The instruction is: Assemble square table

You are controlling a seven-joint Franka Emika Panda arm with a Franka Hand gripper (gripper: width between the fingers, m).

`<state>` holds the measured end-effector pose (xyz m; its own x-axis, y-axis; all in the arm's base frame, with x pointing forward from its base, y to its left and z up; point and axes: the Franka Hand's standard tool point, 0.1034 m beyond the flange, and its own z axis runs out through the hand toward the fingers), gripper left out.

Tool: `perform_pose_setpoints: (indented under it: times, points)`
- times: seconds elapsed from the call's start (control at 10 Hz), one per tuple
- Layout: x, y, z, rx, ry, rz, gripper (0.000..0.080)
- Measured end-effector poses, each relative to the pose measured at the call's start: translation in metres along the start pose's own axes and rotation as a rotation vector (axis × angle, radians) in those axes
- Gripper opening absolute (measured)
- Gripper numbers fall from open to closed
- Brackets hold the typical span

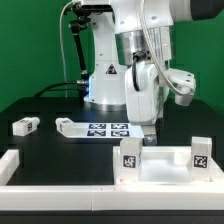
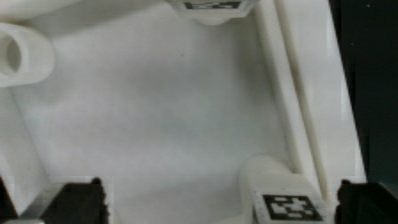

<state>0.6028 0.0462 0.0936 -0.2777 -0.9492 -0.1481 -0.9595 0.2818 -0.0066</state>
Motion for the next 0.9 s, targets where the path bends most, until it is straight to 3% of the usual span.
perform_pose_setpoints:
  times: [0.1, 0.2, 0.4, 0.5, 0.6, 0.9]
  points:
    - [0.0, 0.001, 0.001, -0.002, 0.0, -0.001, 0.0648]
    - [-0.003, 0.013, 0.005, 0.003, 0.006, -0.016, 0.0648]
    - [-0.006, 0.051, 0.018, 0.023, 0.032, -0.027, 0.0648]
    - [-0.01, 0.07, 0.029, 0.071, 0.056, -0.01, 0.0648]
    - [-0.016, 0.079, 0.035, 0.103, 0.065, -0.03, 0.0648]
    - [-0.019, 0.081, 0.036, 0.099, 0.067, -0.076, 0.0648]
